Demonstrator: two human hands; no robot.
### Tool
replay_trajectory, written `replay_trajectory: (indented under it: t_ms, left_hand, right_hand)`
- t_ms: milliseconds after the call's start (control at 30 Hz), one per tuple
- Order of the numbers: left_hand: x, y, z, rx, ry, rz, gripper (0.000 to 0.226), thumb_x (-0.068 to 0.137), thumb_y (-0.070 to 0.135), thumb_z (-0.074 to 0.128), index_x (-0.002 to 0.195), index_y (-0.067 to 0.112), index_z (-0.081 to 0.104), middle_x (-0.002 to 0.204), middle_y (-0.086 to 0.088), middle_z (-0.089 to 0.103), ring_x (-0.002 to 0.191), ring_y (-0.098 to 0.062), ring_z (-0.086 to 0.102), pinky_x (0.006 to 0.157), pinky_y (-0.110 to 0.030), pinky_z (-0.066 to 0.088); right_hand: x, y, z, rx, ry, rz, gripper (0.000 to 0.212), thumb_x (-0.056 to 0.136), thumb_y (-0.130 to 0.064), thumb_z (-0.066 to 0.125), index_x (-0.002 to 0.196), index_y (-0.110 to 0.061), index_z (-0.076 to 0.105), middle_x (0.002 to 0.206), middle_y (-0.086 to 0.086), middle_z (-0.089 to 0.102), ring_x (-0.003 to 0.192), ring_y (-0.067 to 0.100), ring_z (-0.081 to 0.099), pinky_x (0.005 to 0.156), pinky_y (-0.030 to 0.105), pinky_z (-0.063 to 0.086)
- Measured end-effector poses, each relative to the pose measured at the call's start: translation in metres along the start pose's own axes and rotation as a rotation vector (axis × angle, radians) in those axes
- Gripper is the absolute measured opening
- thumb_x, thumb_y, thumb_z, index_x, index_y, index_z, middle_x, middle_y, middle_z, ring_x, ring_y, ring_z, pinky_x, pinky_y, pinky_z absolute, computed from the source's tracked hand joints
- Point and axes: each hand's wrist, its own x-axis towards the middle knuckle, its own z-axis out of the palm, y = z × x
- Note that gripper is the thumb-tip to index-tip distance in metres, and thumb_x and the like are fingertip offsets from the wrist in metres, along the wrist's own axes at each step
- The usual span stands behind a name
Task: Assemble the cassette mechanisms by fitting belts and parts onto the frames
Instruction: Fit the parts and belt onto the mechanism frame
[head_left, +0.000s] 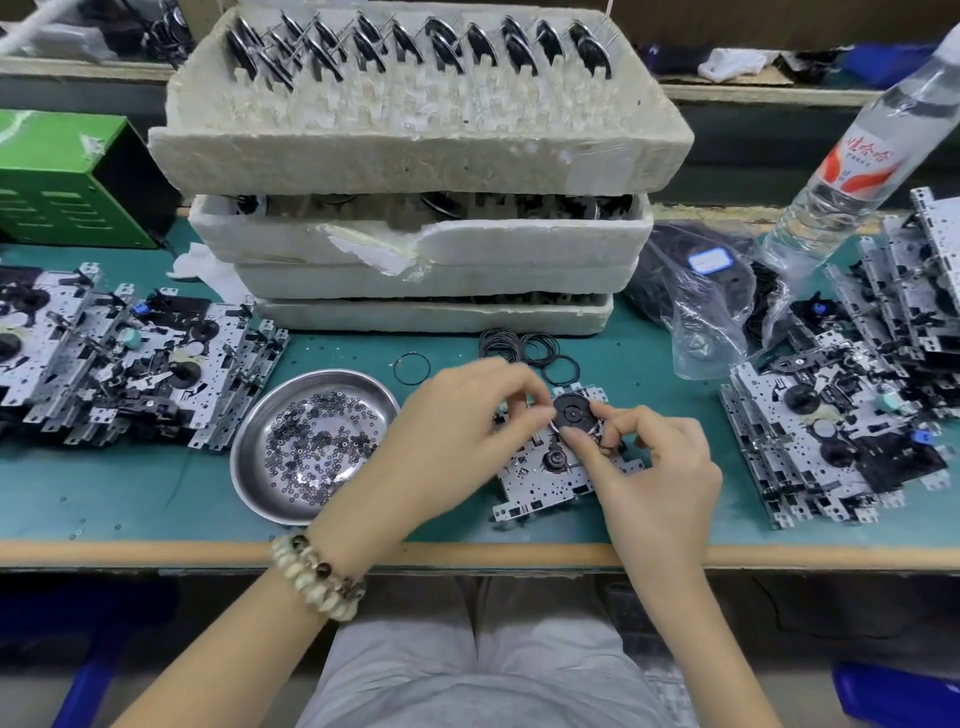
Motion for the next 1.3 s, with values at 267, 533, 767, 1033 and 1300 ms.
replay_trajectory:
  t_ms: [267, 533, 767, 1033, 1300]
  left_hand:
    - [0.035, 0.022, 0.018, 0.239, 0.003, -0.174, 0.013, 0.088, 0.052, 0.068, 0.088, 0.039, 0.071, 0.104, 0.014, 0.055, 0.102, -0.009, 0.054, 0.071, -0.029, 0.032]
    - [0.047, 0.021, 0.01, 0.244, -0.067, -0.15, 0.011, 0.083, 0.052, 0.075, 0.081, 0.04, 0.074, 0.102, 0.016, 0.059, 0.105, -0.013, 0.052, 0.075, -0.032, 0.038]
    - [0.045, 0.019, 0.014, 0.201, -0.037, -0.159, 0.01, 0.082, 0.049, 0.078, 0.082, 0.039, 0.076, 0.1, 0.017, 0.059, 0.104, -0.014, 0.053, 0.078, -0.034, 0.041]
    - [0.042, 0.017, 0.016, 0.193, -0.017, -0.161, 0.011, 0.082, 0.051, 0.076, 0.084, 0.04, 0.076, 0.103, 0.016, 0.06, 0.101, -0.014, 0.051, 0.078, -0.034, 0.042]
    - [0.042, 0.014, 0.016, 0.244, -0.027, -0.019, 0.013, 0.088, 0.048, 0.071, 0.093, 0.037, 0.076, 0.104, 0.015, 0.059, 0.098, -0.012, 0.045, 0.073, -0.031, 0.037]
  right_hand:
    - [-0.006, -0.003, -0.005, -0.091, -0.005, -0.101, 0.027, 0.074, -0.021, 0.084, 0.067, -0.018, 0.058, 0.079, -0.015, 0.066, 0.089, 0.002, 0.049, 0.08, 0.005, 0.034]
    - [-0.017, -0.008, -0.013, -0.09, -0.122, -0.198, 0.024, 0.088, -0.037, 0.064, 0.077, -0.016, 0.064, 0.103, -0.007, 0.064, 0.103, 0.013, 0.044, 0.092, 0.023, 0.036]
    - [-0.029, -0.016, -0.006, -0.144, -0.201, -0.335, 0.025, 0.092, -0.036, 0.057, 0.084, -0.014, 0.065, 0.101, -0.01, 0.065, 0.096, 0.019, 0.048, 0.082, 0.033, 0.036]
    - [-0.024, -0.006, -0.015, -0.386, -0.23, -0.568, 0.039, 0.102, -0.034, 0.041, 0.088, -0.01, 0.067, 0.113, 0.001, 0.067, 0.1, 0.029, 0.051, 0.086, 0.039, 0.037]
    - [-0.031, 0.007, -0.027, -0.151, -0.109, -0.179, 0.025, 0.096, -0.03, 0.05, 0.095, -0.012, 0.068, 0.119, 0.004, 0.059, 0.11, 0.021, 0.044, 0.099, 0.02, 0.028]
